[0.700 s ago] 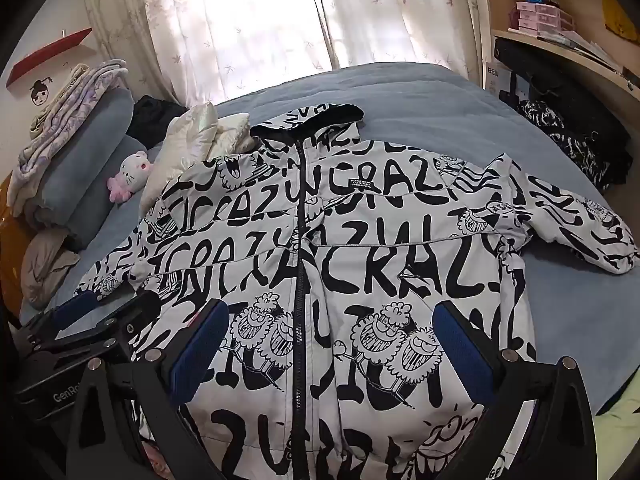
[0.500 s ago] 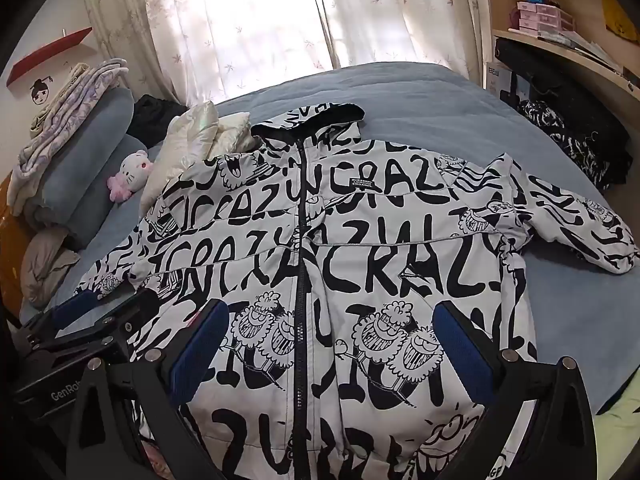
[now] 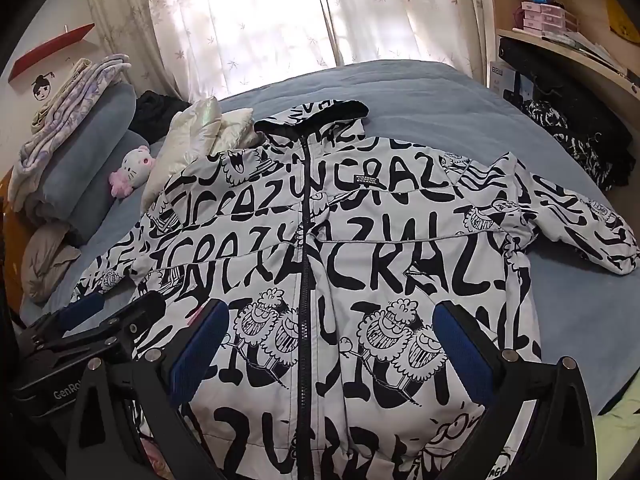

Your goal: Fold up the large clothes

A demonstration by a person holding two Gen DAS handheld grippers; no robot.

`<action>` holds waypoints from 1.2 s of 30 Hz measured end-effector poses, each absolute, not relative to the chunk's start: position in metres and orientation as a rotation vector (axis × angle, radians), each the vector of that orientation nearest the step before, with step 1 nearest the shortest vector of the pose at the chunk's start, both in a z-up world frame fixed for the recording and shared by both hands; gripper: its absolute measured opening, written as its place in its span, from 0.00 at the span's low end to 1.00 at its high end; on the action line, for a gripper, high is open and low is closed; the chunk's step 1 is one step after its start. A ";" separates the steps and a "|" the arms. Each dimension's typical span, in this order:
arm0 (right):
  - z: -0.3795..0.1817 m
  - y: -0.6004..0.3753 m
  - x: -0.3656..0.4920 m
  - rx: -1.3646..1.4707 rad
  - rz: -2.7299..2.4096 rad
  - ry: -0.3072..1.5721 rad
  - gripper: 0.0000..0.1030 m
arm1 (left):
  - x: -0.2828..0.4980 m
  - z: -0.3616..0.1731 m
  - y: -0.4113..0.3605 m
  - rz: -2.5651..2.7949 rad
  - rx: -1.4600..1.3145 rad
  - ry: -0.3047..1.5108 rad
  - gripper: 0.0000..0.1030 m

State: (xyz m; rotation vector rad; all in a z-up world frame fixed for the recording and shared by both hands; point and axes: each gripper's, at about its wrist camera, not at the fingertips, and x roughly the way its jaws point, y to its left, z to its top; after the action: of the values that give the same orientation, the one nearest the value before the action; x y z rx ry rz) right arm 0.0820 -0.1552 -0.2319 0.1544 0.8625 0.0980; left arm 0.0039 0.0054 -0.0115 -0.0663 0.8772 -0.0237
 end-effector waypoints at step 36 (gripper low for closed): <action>-0.238 -0.156 0.087 0.155 0.101 0.869 1.00 | 0.002 -0.013 0.007 -0.016 -0.066 0.869 0.94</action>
State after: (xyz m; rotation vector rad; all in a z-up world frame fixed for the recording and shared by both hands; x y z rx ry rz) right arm 0.0873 -0.1564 -0.2380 0.1546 0.8689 0.1014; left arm 0.0017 0.0068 -0.0126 -0.0658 0.8694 -0.0159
